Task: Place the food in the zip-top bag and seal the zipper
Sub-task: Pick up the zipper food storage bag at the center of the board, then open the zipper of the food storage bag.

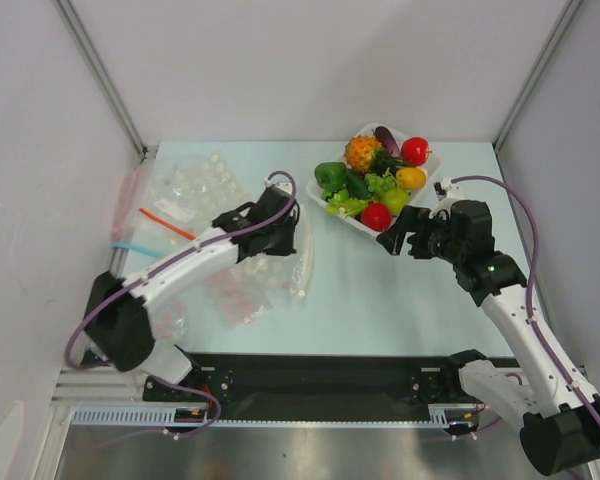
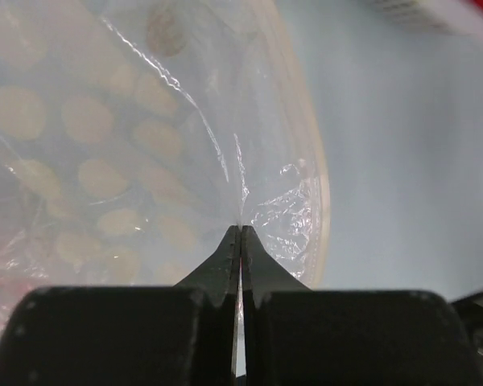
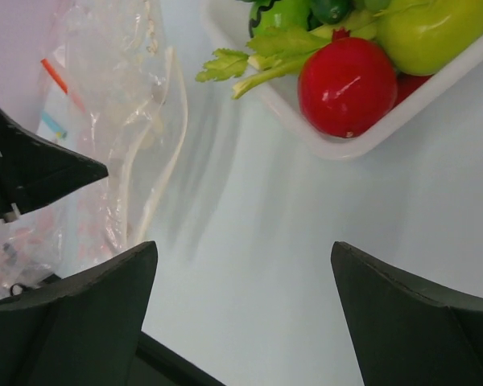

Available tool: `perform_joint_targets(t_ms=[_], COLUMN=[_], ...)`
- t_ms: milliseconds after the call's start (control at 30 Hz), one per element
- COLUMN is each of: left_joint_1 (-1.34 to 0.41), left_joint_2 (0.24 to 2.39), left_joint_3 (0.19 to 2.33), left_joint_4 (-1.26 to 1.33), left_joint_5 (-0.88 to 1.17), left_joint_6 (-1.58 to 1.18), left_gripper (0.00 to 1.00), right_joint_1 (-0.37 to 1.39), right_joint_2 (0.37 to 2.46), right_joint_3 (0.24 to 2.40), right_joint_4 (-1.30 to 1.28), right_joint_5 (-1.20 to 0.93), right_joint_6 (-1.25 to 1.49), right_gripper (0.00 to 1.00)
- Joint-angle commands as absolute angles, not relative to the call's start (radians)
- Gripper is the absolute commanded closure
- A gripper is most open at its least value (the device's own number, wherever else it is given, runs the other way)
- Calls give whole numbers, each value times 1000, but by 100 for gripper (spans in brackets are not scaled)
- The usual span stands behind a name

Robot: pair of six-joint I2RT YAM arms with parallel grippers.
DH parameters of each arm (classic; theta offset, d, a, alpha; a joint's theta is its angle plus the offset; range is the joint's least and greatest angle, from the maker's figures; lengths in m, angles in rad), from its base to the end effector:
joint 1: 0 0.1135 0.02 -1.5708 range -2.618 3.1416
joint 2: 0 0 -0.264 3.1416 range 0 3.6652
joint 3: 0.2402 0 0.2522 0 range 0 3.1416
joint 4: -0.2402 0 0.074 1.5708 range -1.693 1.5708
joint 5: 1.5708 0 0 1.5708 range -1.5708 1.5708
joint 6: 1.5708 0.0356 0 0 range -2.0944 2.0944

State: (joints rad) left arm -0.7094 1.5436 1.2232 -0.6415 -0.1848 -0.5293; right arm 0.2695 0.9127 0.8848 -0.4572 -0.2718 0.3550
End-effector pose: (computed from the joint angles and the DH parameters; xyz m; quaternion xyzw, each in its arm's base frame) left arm 0.2520 -0.2077 0.2678 0.0579 0.9486 -0.1016 0.2941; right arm 0.1911 0.0627 0.3250 -0.0337 0.8506 0.2676 0.4514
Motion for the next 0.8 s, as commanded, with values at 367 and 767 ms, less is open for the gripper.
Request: perform_joint_targets(t_ms=[367, 767], left_joint_1=[-699, -701], left_joint_2=[1253, 1243], left_joint_3=[1138, 1138], left_joint_4=[-345, -315], left_joint_5=[115, 146], left_joint_6=[-610, -638], left_gripper=[100, 100], right_joint_1=[299, 374], right_joint_2=[1077, 1154], right_joint_3=[920, 930], right_joint_4=[-189, -60], right_joint_5=[-635, -646], right_joint_6=[587, 724], right_gripper=[30, 32])
